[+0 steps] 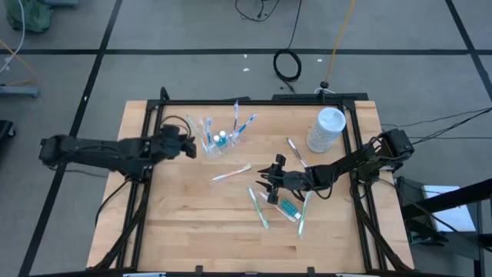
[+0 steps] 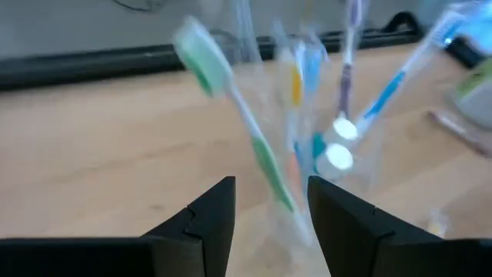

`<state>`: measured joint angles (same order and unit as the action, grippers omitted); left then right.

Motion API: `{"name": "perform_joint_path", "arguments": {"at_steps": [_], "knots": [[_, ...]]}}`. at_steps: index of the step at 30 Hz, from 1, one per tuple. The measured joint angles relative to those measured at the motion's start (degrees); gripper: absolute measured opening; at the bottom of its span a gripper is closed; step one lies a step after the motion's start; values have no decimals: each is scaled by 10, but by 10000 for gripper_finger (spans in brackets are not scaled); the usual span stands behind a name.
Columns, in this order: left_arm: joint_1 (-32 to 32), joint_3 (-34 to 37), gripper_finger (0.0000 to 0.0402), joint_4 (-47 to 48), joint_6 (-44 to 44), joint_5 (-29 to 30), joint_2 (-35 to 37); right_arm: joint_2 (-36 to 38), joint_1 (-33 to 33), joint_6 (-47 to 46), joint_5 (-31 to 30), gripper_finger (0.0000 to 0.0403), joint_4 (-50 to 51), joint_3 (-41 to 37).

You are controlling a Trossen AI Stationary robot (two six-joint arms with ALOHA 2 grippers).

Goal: Pick & Place toothbrushing station
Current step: Put the left green toothbrush into the transparent organizer

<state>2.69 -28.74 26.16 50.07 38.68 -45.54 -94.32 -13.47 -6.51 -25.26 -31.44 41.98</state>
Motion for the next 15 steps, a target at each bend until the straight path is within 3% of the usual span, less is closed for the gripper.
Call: {"name": "perform_joint_path", "arguments": {"at_steps": [5,9,15], "knots": [[18,120,168,-222,-31,-42,1,0,0,-2,0,171,1,0],[44,154,168,-302,-42,-6,4,0,0,-3,0,171,0,0],[79,156,168,-381,-128,-69,3,0,0,-1,0,171,0,0]]}}
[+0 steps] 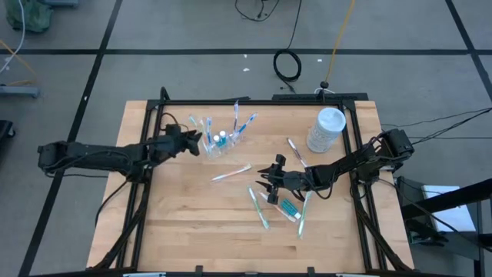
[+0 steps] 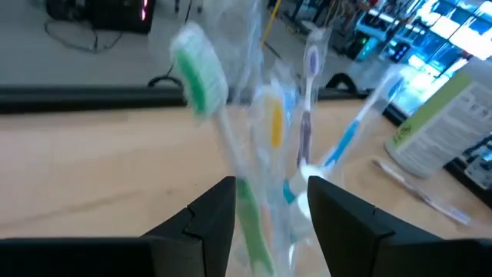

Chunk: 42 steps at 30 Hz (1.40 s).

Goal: Pick & Place toothbrushing station
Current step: Put the left green toothbrush into the transparent organizer

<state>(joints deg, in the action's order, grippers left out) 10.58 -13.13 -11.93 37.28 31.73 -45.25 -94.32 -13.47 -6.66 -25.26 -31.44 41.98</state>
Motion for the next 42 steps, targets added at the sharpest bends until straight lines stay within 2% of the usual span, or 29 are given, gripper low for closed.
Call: {"name": "perform_joint_path", "arguments": {"at_steps": [3,8,15,19,25,28,36,42], "knots": [[18,0,168,-22,-26,-1,-1,0,0,0,0,171,0,0],[45,0,168,-8,-30,-8,-1,0,0,3,0,171,0,0],[77,0,165,-9,-37,-66,-3,0,3,5,0,171,0,0],[89,0,127,-18,-42,-108,-25,0,12,5,0,171,0,0],[96,0,39,-22,-39,-95,-39,0,22,4,0,171,0,0],[93,0,9,-24,-43,-93,-36,0,22,3,0,171,0,0],[42,0,11,-21,-42,-90,-35,0,22,3,0,171,0,0],[-1,0,12,47,-11,-27,-35,0,22,0,0,171,0,0]]}}
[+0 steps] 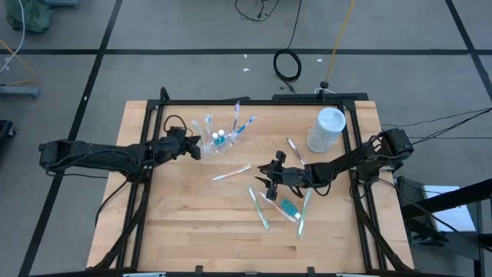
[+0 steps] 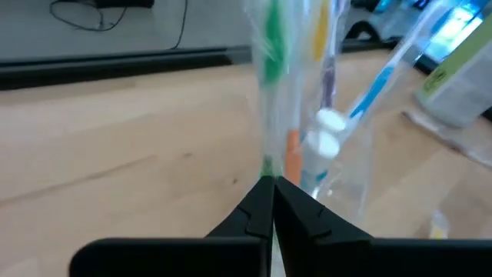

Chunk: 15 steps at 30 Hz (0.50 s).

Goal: Pick & Place toothbrushing station
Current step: Put the left green toothbrush into the transparent organizer

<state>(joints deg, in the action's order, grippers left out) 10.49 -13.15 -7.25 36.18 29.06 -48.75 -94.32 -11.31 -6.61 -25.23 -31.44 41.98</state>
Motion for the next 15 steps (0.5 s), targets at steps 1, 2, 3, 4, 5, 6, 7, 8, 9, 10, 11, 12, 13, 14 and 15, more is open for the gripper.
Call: {"name": "perform_joint_path", "arguments": {"at_steps": [1,2,3,4,5,6,7,8,9,10,11,12,13,14,15], "knots": [[-4,0,12,6,1,5,0,0,0,-4,0,171,0,0],[-8,0,12,8,1,5,0,0,0,-6,0,171,0,0],[-10,0,10,8,1,3,0,0,0,-8,0,171,0,0],[-12,0,8,8,1,-5,0,0,0,-9,0,171,0,0],[-14,0,5,8,0,-11,0,0,0,-9,0,171,0,0],[-16,0,3,10,-4,-16,0,0,0,-9,0,171,0,0],[-16,0,3,9,-8,-16,0,0,0,-9,0,171,0,0],[-16,0,4,8,-12,-16,0,0,0,-9,0,171,0,0],[-16,0,7,8,-12,-17,0,0,0,-9,0,171,0,0],[-16,0,14,7,-11,-20,0,0,0,-8,0,171,0,0],[-16,0,22,8,-10,-25,0,0,0,-7,0,171,0,0],[-16,-3,33,14,-5,-33,0,0,0,-6,0,171,0,0],[-16,-4,44,15,-4,-39,0,0,0,-5,0,171,0,0],[-17,-4,57,16,-4,-42,0,0,0,-4,0,171,0,0],[-17,-4,69,16,-6,-42,0,0,0,-3,0,171,0,0]]}}
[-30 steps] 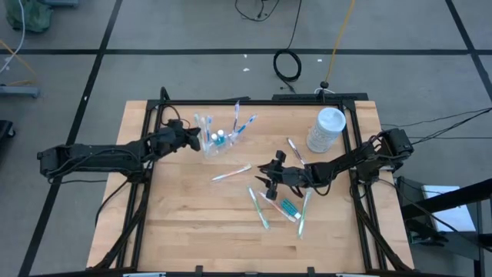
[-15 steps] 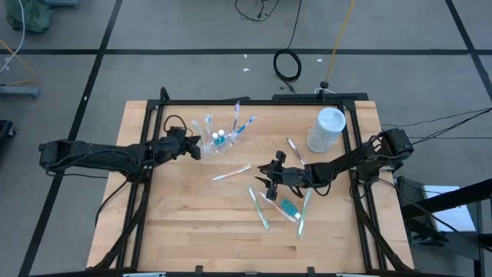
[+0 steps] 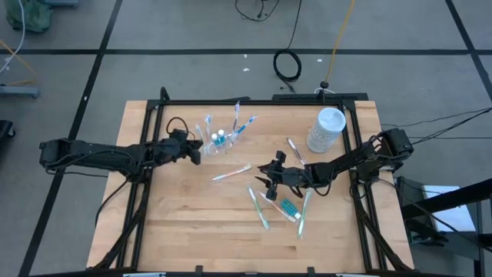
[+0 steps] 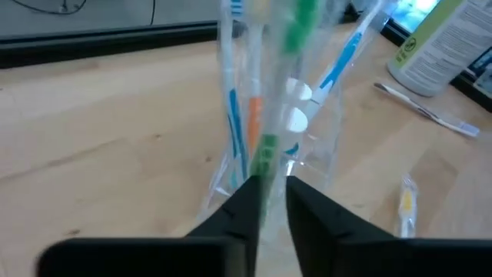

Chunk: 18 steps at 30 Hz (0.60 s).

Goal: Pick & Place toothbrushing station
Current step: Put the left green toothbrush into the transparent organizer, then put the top orange toothbrush into the transparent organizer

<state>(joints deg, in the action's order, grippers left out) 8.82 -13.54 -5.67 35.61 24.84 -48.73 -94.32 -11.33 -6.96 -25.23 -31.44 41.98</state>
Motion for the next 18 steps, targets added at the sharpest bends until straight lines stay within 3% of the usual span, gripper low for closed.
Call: {"name": "perform_joint_path", "arguments": {"at_steps": [7,14,18], "knots": [[0,0,131,16,-22,-21,14,0,0,1,0,171,0,0],[-32,-1,136,108,35,-75,27,0,0,-47,0,171,0,0],[-67,-1,136,105,31,-34,28,0,1,-121,0,171,0,0]]}}
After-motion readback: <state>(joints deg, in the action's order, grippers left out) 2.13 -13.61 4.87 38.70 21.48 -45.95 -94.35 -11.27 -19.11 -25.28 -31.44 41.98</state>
